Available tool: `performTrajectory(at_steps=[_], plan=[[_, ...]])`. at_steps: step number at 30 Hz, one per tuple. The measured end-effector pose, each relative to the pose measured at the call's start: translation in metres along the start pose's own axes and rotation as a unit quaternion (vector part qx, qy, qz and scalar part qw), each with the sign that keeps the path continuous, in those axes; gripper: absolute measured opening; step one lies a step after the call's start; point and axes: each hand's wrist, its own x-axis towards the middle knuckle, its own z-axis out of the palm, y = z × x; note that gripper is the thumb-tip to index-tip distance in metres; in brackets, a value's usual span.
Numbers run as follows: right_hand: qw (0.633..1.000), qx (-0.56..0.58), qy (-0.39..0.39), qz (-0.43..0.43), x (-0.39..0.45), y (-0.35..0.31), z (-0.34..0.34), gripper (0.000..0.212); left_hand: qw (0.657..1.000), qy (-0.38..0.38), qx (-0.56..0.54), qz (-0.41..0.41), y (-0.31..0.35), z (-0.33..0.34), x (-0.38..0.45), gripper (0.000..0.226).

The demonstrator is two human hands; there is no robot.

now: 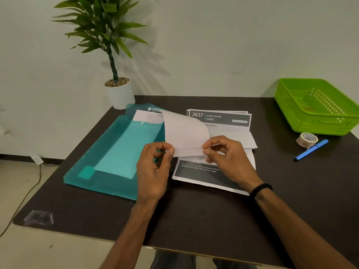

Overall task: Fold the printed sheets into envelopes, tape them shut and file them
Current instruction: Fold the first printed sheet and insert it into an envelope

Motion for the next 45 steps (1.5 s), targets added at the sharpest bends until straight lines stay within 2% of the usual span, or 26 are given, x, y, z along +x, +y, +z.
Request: performTrajectory(at_steps=[6, 10, 14, 19, 23, 27, 32, 35, 37, 38, 40, 42, 43, 45], plan=[[0.996, -0.011, -0.061, -0.056, 0.000, 0.003, -0.003, 0.012, 0.999, -0.011, -0.034, -0.034, 0.005, -0.003, -0.003, 0.035], [0.995, -0.004, -0.087, -0.053, 0.000, 0.002, -0.005, 0.012, 0.995, 0.012, -0.066, -0.076, 0.004, -0.004, -0.002, 0.049], [0.994, 0.013, -0.085, -0.067, 0.000, -0.002, -0.011, 0.010, 0.994, 0.014, -0.077, -0.079, 0.004, -0.004, -0.003, 0.063], [0.994, 0.034, -0.083, -0.064, -0.002, -0.009, -0.018, 0.006, 0.985, 0.016, -0.145, -0.089, 0.005, -0.006, -0.001, 0.071], [0.996, 0.026, -0.085, -0.016, -0.001, -0.008, -0.018, 0.004, 0.992, -0.025, -0.117, -0.026, 0.005, -0.006, -0.005, 0.076], [0.991, 0.119, -0.044, 0.039, -0.003, -0.010, -0.013, 0.018, 0.994, -0.063, -0.033, 0.085, 0.018, -0.006, -0.010, 0.079], [0.968, 0.247, 0.010, 0.049, -0.003, -0.017, -0.008, 0.031, 0.963, -0.162, 0.074, 0.204, 0.042, -0.004, -0.019, 0.093], [0.950, 0.302, 0.031, 0.072, -0.002, -0.017, -0.010, 0.035, 0.958, -0.194, 0.095, 0.190, 0.053, -0.002, -0.029, 0.094], [0.938, 0.332, 0.043, 0.086, -0.001, -0.016, -0.013, 0.034, 0.961, -0.196, 0.122, 0.150, 0.058, -0.003, -0.038, 0.084], [0.935, 0.336, 0.053, 0.095, 0.000, -0.014, -0.015, 0.033, 0.956, -0.190, 0.161, 0.158, 0.060, -0.005, -0.042, 0.075], [0.934, 0.325, 0.083, 0.123, 0.002, -0.010, -0.021, 0.031, 0.924, -0.155, 0.250, 0.246, 0.065, -0.011, -0.051, 0.048], [0.939, 0.291, 0.105, 0.147, 0.003, -0.008, -0.028, 0.029, 0.896, -0.106, 0.271, 0.334, 0.074, -0.018, -0.054, 0.029], [0.943, 0.277, 0.107, 0.150, 0.004, -0.007, -0.031, 0.029, 0.895, -0.100, 0.263, 0.346, 0.080, -0.021, -0.049, 0.033], [0.946, 0.270, 0.097, 0.149, 0.004, -0.009, -0.035, 0.033, 0.905, -0.155, 0.270, 0.289, 0.087, -0.025, -0.027, 0.065]])
